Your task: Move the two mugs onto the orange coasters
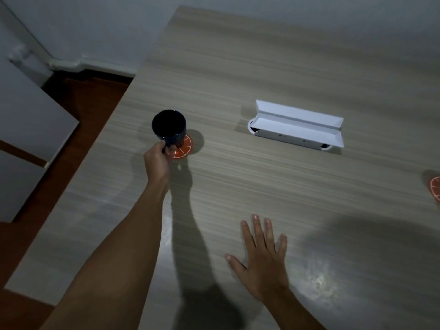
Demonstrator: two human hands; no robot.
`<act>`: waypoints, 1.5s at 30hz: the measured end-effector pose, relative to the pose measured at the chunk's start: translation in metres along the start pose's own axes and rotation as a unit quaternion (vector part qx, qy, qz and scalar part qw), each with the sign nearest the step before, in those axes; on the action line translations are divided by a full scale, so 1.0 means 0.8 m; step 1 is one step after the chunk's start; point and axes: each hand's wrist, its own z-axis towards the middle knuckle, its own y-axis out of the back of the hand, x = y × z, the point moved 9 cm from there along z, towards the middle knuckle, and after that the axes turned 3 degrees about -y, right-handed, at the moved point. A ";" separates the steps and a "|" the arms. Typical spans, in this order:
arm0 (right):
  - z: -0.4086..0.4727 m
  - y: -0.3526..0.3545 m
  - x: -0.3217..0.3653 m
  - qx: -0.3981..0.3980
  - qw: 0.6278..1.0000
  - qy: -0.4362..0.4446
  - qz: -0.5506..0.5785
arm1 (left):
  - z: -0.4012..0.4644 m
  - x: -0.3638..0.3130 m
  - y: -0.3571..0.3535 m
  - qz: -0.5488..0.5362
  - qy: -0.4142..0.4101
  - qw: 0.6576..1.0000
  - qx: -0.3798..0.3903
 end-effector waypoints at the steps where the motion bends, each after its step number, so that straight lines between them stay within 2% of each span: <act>1: 0.000 0.001 0.000 -0.002 1.000 0.000 0.002 | 0.001 0.001 0.000 -0.001 0.004 1.000 0.000; 31: 0.001 0.000 -0.002 0.017 1.000 -0.005 0.005 | -0.006 0.015 0.005 -0.039 0.021 0.999 -0.006; 38: 0.000 0.003 -0.002 0.035 0.999 -0.003 0.012 | -0.026 0.004 0.001 0.039 0.010 0.998 0.047; 45: -0.003 0.012 -0.006 0.047 0.998 0.033 0.034 | -0.075 0.012 0.018 0.013 0.003 0.998 0.062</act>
